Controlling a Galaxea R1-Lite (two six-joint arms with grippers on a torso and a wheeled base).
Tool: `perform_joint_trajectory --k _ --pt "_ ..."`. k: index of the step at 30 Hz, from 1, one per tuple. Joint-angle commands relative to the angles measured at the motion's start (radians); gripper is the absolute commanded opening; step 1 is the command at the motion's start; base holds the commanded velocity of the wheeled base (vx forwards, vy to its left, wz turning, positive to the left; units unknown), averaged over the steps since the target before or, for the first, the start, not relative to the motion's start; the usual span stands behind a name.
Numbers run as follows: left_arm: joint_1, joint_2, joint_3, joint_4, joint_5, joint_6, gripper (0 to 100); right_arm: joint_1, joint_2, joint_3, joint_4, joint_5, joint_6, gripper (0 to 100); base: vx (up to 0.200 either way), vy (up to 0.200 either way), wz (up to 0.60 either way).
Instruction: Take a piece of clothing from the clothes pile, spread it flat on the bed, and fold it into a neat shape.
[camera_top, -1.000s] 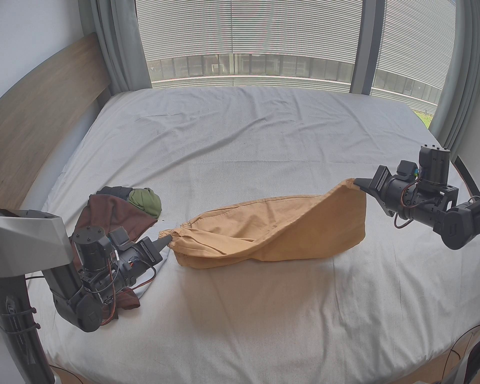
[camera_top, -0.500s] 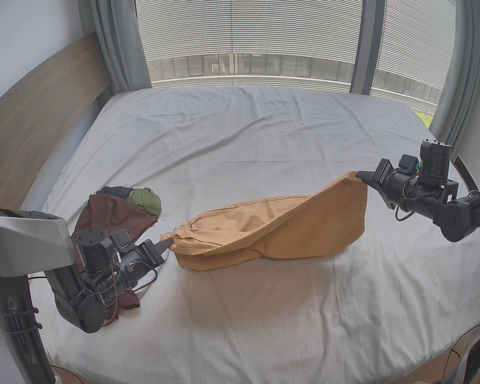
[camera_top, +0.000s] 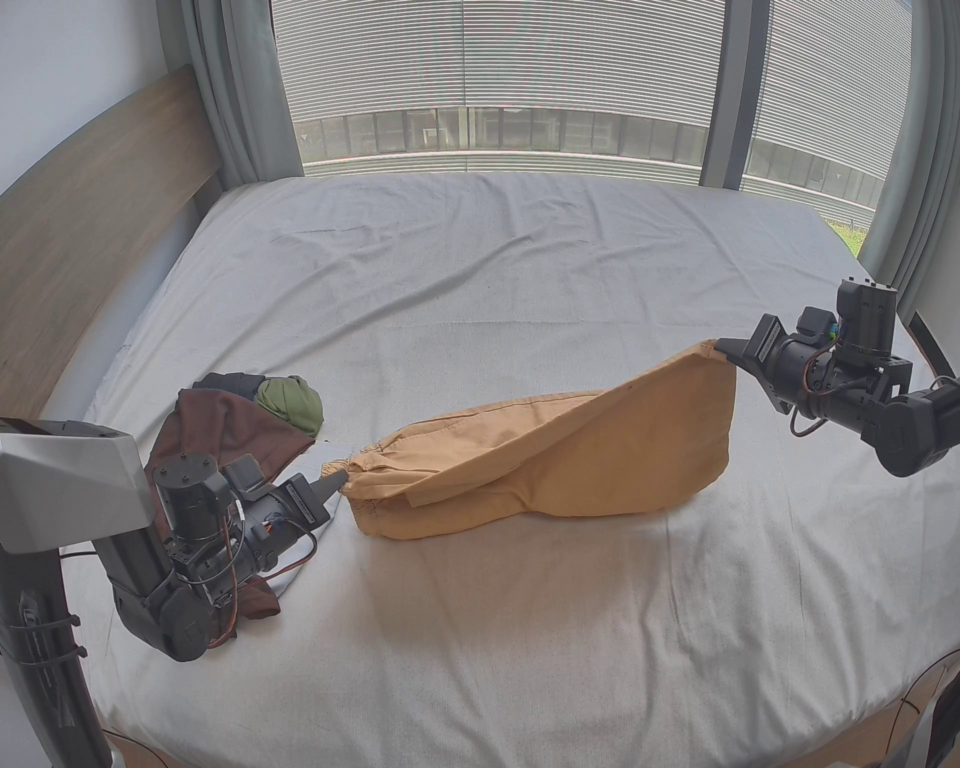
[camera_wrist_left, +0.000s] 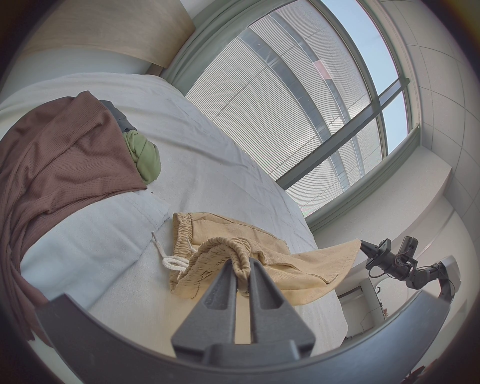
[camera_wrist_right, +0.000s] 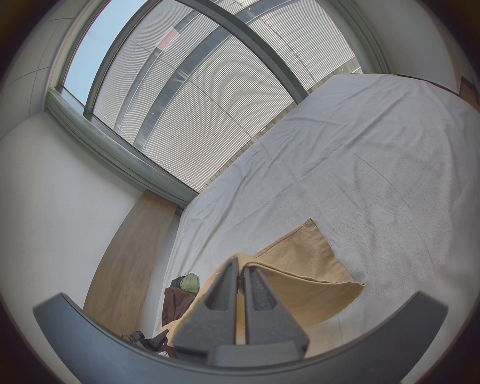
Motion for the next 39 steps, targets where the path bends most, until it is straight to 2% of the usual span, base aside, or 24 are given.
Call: perform_joint_trajectory --k 1,13,20,26,39 --pt "-0.006 0.024 -0.031 0.000 0.002 0.001 0 -0.005 0.047 -0.012 -0.001 0.000 0.000 0 0.000 0.000 0.00" --pt "-0.004 0.085 -0.131 0.000 0.025 0.000 0 -0.005 0.188 -0.124 -0.026 0.002 0.001 0 0.000 0.000 0.00" --pt "0.004 0.145 -0.219 0.000 0.075 0.000 0 -0.021 0.234 -0.159 -0.036 0.002 0.001 0 0.000 0.000 0.00" --pt "0.004 0.173 -0.267 0.000 0.081 0.000 0 -0.032 0.272 -0.188 -0.092 0.003 0.001 0 0.000 0.000 0.00" --pt "0.025 0.219 -0.316 0.000 0.078 -0.003 0 -0.034 0.338 -0.267 -0.098 0.002 0.001 0 0.000 0.000 0.00"
